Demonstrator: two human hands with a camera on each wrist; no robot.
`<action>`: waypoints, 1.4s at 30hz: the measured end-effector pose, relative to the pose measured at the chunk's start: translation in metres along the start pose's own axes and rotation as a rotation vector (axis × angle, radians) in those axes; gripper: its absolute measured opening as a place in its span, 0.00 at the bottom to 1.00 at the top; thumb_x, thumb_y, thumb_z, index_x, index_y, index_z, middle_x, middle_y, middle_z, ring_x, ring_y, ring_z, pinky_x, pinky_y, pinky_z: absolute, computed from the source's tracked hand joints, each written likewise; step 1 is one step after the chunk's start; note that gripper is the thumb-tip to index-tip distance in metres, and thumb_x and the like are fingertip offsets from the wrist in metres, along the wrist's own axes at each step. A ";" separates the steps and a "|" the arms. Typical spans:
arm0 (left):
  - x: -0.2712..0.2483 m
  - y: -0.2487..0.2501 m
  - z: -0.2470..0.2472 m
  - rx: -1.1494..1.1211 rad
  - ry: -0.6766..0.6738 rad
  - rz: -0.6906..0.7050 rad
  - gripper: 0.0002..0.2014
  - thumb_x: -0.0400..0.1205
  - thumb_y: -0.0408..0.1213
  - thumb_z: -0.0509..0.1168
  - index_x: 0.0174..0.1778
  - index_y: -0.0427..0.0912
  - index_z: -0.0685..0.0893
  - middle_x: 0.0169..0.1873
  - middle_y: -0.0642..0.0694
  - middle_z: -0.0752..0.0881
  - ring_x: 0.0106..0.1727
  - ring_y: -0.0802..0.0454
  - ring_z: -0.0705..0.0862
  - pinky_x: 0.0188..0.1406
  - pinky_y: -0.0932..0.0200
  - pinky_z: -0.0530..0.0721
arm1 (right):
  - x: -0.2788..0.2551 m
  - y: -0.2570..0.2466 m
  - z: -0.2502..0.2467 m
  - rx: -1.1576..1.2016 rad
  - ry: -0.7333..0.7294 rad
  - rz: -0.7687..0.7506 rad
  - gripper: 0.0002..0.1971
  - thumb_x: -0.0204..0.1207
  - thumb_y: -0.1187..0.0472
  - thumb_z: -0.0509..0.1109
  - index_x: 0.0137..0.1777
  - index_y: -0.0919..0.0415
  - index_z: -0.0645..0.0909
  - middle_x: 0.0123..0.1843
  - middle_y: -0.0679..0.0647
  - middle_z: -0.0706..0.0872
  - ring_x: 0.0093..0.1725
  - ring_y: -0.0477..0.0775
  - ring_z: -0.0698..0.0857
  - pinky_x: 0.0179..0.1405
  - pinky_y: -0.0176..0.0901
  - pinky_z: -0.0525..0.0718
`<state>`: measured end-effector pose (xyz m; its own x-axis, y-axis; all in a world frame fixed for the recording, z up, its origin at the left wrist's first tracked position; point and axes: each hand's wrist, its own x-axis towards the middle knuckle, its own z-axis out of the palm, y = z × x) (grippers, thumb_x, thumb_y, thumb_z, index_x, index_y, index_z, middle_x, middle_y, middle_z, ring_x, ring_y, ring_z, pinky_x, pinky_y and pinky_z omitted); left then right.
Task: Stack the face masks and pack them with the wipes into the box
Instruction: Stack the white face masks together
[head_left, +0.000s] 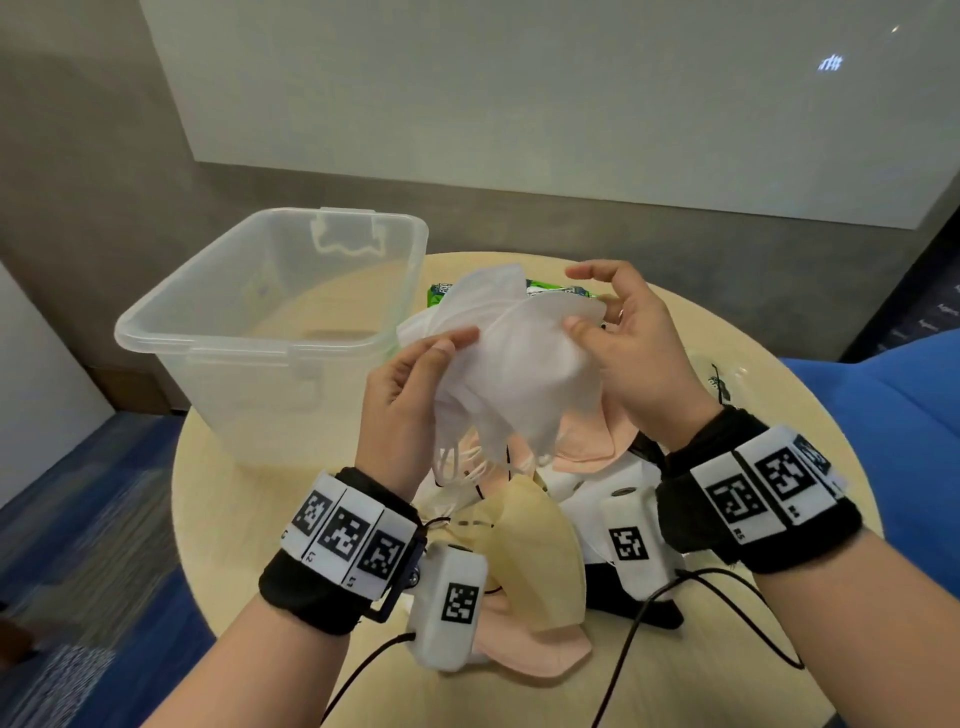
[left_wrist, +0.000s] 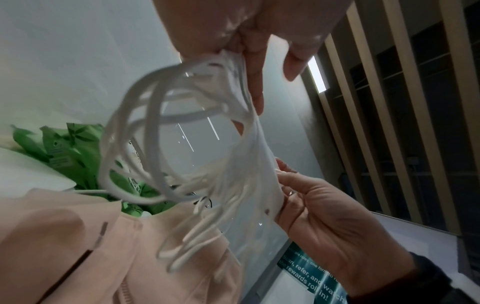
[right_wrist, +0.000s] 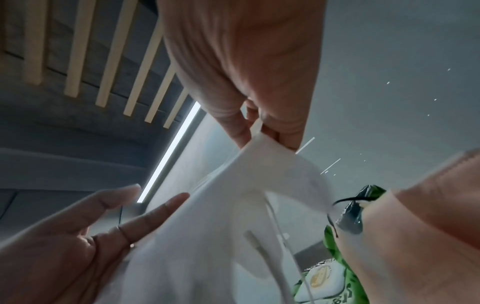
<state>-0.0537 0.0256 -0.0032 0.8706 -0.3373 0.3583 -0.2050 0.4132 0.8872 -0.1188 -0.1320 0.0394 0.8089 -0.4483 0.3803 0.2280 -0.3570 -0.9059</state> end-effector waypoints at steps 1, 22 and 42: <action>0.000 0.001 0.000 0.002 -0.006 0.001 0.08 0.74 0.37 0.67 0.47 0.42 0.87 0.43 0.55 0.91 0.51 0.61 0.86 0.50 0.71 0.80 | 0.001 -0.001 -0.001 0.015 0.029 0.015 0.19 0.76 0.76 0.63 0.50 0.47 0.77 0.43 0.56 0.85 0.40 0.56 0.82 0.41 0.45 0.81; 0.003 0.001 -0.003 0.128 0.001 0.019 0.20 0.75 0.18 0.67 0.58 0.44 0.82 0.52 0.54 0.85 0.52 0.59 0.85 0.55 0.61 0.85 | 0.010 -0.010 -0.037 0.012 0.431 -0.005 0.13 0.69 0.72 0.70 0.31 0.56 0.73 0.29 0.51 0.76 0.27 0.45 0.74 0.23 0.36 0.74; 0.001 -0.004 -0.007 -0.004 -0.074 0.028 0.15 0.71 0.30 0.68 0.53 0.46 0.84 0.46 0.53 0.89 0.51 0.55 0.87 0.52 0.59 0.86 | -0.006 0.003 0.004 -0.105 0.114 -0.028 0.14 0.71 0.71 0.66 0.49 0.52 0.82 0.49 0.54 0.82 0.41 0.47 0.79 0.44 0.37 0.79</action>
<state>-0.0490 0.0293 -0.0079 0.8292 -0.3872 0.4031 -0.2266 0.4264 0.8757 -0.1207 -0.1269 0.0338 0.7350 -0.5249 0.4293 0.1869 -0.4518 -0.8723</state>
